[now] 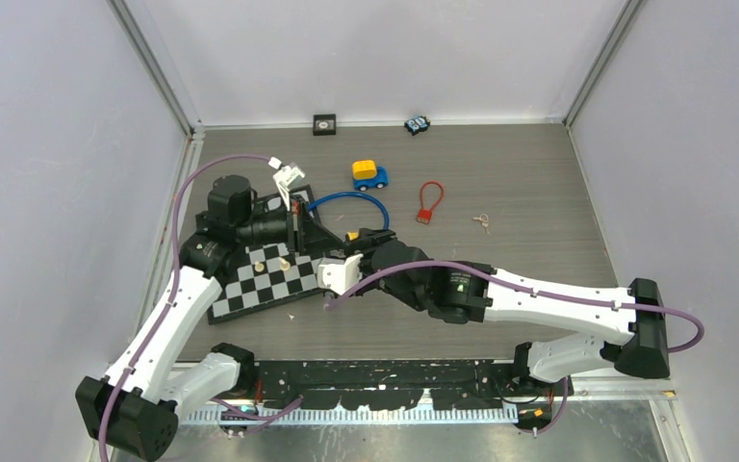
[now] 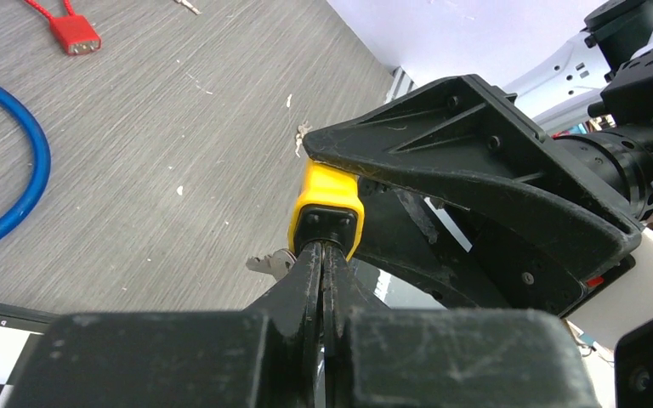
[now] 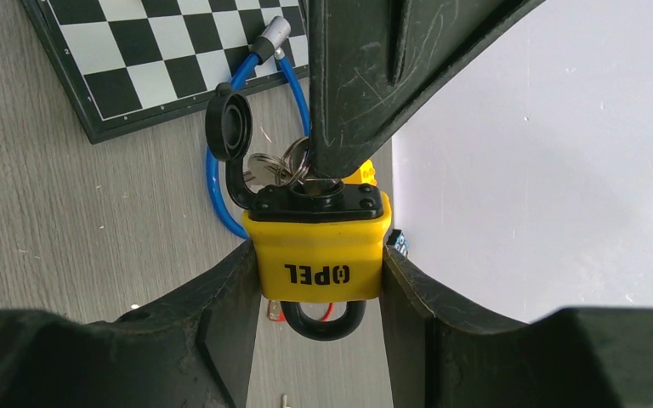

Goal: Unlock with the key

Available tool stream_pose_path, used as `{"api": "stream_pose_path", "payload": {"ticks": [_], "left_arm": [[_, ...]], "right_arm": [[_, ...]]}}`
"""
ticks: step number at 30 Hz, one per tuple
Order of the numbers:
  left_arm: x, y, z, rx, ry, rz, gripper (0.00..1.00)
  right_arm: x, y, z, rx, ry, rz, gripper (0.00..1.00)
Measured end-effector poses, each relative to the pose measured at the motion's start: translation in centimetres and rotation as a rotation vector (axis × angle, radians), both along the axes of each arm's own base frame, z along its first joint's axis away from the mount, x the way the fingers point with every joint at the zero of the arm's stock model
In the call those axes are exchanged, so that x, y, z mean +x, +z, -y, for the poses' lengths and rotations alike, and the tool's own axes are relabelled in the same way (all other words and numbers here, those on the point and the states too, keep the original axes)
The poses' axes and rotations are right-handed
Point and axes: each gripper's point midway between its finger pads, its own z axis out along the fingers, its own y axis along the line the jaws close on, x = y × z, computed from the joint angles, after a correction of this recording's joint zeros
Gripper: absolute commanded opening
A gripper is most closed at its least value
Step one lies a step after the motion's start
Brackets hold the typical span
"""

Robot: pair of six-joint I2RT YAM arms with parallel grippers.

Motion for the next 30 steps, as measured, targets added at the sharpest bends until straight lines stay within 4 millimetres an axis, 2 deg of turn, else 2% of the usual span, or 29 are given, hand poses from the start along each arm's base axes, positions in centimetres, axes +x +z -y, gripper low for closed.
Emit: {"api": "stream_pose_path", "payload": {"ticks": [15, 21, 24, 30], "left_arm": [[0.6, -0.4, 0.1, 0.008, 0.0, 0.022, 0.01], [1.0, 0.5, 0.4, 0.008, -0.033, 0.065, 0.19], [1.5, 0.2, 0.5, 0.017, -0.045, 0.069, 0.32], [2.2, -0.6, 0.7, 0.035, -0.054, 0.057, 0.47]], "right_arm": [[0.5, -0.3, 0.1, -0.052, -0.027, -0.003, 0.0], [0.7, 0.9, 0.4, -0.052, -0.024, -0.029, 0.0], [0.6, 1.4, 0.5, -0.044, -0.016, -0.058, 0.0], [0.6, 1.5, 0.8, -0.032, -0.006, -0.124, 0.0]]}}
